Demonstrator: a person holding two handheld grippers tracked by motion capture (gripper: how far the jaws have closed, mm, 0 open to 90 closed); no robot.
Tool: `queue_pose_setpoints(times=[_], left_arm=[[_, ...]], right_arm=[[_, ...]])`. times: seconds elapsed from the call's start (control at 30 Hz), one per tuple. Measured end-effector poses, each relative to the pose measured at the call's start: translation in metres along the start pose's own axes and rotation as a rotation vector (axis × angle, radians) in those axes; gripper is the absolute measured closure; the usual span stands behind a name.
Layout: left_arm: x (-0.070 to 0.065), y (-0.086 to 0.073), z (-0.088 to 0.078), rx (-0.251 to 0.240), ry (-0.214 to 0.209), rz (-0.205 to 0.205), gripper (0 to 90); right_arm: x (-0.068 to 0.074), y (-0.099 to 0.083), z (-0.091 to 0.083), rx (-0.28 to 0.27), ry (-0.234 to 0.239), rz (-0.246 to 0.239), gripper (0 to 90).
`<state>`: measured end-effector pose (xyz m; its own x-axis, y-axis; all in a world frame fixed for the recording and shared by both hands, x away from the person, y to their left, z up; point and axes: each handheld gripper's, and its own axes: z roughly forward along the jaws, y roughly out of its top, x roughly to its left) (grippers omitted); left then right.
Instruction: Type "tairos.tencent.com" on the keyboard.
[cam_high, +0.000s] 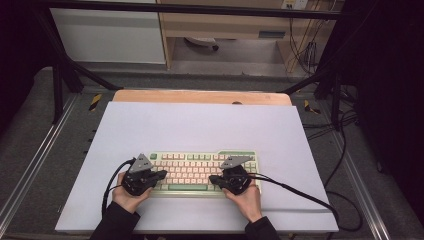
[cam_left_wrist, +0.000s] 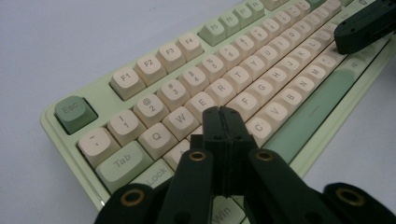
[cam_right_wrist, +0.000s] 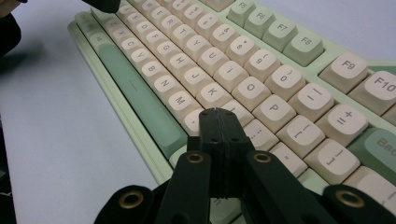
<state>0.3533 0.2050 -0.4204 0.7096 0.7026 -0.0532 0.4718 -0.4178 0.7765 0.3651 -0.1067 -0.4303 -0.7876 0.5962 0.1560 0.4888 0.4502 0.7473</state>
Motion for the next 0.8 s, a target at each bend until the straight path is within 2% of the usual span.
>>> queue_pose_setpoints(times=[0.3,0.8], left_arm=[[-0.001,0.001,0.001,-0.001,-0.002,0.003,90.0],[-0.007,0.003,0.004,0.001,-0.015,0.016,90.0]], right_arm=[[0.000,-0.001,0.003,0.006,0.000,-0.001,90.0],[-0.004,0.002,-0.010,-0.025,-0.009,0.004,90.0]])
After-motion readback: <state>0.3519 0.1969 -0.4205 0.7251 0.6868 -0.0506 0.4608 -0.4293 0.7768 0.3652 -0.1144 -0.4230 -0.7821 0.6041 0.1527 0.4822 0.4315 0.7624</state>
